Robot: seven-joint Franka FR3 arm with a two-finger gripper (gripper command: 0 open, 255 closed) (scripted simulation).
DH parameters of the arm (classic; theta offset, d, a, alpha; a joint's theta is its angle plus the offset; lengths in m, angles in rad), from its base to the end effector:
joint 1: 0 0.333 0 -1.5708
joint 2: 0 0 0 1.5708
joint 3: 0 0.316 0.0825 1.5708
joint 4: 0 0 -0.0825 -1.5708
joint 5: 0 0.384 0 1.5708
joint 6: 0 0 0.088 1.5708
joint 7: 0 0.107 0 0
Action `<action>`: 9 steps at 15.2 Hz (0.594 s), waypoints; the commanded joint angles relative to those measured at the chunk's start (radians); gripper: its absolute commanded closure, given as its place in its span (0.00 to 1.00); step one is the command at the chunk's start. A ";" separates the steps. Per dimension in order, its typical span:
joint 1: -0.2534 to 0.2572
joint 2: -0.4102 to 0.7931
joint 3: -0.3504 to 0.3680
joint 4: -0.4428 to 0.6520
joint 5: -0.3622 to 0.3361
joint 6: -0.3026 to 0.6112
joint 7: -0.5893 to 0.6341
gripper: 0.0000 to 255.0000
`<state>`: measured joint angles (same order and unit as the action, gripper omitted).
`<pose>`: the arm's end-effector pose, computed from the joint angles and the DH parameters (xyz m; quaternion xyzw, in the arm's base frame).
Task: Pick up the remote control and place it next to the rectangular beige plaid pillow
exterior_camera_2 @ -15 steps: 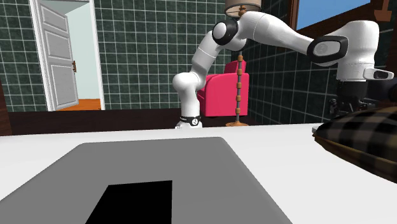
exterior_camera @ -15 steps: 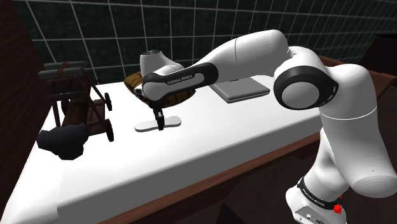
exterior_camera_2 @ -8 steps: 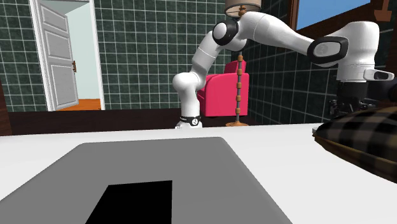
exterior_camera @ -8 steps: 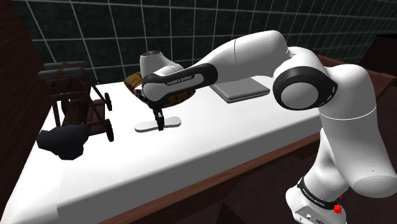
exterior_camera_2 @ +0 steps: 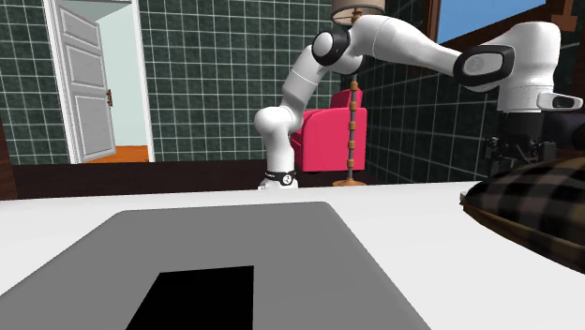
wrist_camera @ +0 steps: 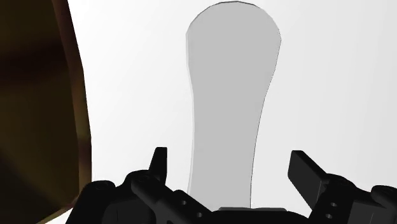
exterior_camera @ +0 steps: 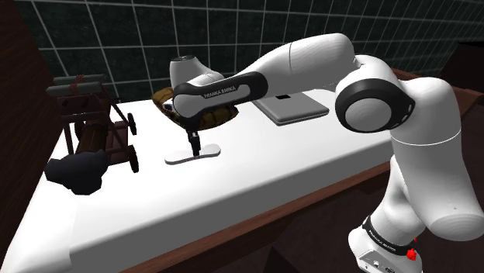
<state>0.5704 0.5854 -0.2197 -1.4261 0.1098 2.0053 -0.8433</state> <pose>0.6567 0.2780 0.3613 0.8297 0.5580 0.0014 0.0111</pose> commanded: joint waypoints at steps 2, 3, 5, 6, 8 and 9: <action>0.001 -0.023 -0.003 0.047 -0.006 -0.070 0.005 0.00; 0.001 -0.023 -0.003 0.047 -0.006 -0.070 0.005 0.00; 0.001 -0.023 -0.003 0.047 -0.006 -0.070 0.005 0.00; 0.001 -0.023 -0.003 0.047 -0.006 -0.070 0.005 0.00; 0.001 -0.023 -0.003 0.047 -0.006 -0.070 0.005 0.00; 0.001 -0.023 -0.003 0.047 -0.006 -0.070 0.005 0.00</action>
<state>0.5716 0.5629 -0.2229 -1.3790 0.1038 1.9358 -0.8382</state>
